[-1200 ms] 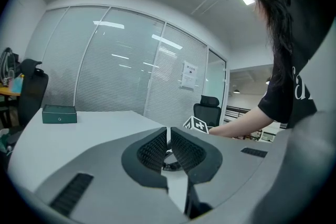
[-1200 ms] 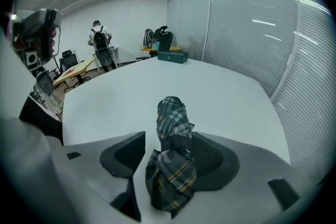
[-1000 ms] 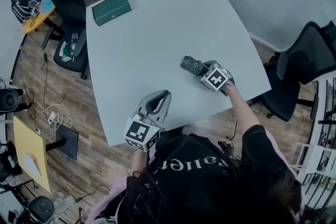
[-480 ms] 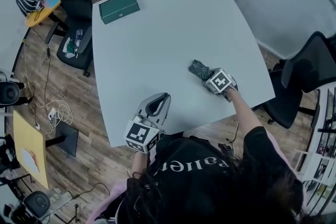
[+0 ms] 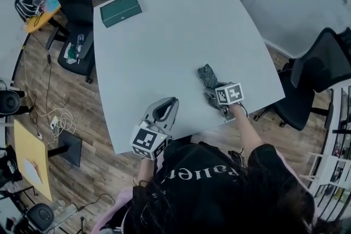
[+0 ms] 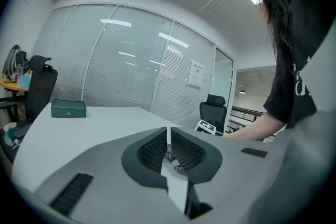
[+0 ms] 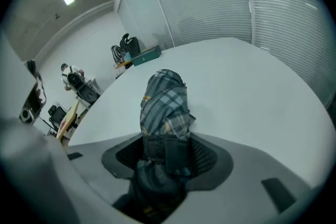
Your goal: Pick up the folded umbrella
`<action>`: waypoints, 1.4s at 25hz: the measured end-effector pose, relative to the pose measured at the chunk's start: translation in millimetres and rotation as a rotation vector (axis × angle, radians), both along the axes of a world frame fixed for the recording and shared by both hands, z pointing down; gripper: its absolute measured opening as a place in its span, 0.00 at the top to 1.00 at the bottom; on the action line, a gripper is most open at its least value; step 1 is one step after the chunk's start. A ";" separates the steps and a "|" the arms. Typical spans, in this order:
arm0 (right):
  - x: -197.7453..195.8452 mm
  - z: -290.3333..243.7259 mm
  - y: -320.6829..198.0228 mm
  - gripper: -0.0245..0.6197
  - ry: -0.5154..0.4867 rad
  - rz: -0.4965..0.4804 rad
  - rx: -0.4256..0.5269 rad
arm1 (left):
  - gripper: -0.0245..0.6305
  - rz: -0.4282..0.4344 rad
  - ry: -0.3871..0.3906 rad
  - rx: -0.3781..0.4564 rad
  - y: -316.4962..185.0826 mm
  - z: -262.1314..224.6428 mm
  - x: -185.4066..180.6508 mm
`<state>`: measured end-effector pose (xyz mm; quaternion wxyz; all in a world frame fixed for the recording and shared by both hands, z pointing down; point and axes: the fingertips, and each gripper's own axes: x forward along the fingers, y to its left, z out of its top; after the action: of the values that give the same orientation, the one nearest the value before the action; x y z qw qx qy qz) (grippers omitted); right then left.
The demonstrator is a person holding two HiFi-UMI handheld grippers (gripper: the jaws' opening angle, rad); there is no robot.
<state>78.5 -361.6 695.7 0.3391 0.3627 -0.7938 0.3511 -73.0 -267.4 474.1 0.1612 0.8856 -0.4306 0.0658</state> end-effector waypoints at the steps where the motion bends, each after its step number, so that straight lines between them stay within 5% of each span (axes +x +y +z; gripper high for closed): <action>1: -0.5 -5.8 4.6 0.60 -0.038 0.028 0.004 | 0.92 0.003 -0.001 0.000 2.6 -0.1 2.0; 14: -7.9 -122.4 76.0 0.60 -0.335 0.145 0.165 | 0.92 0.048 -0.019 0.041 42.8 -14.6 25.5; 35: 27.7 -183.5 231.7 0.60 -0.480 0.127 0.220 | 0.92 0.002 -0.030 0.059 169.0 -26.7 67.4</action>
<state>106.2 -129.8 512.2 0.0773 0.3530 -0.8605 0.3592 -5.6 -98.4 447.4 0.1286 0.8892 -0.4339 0.0667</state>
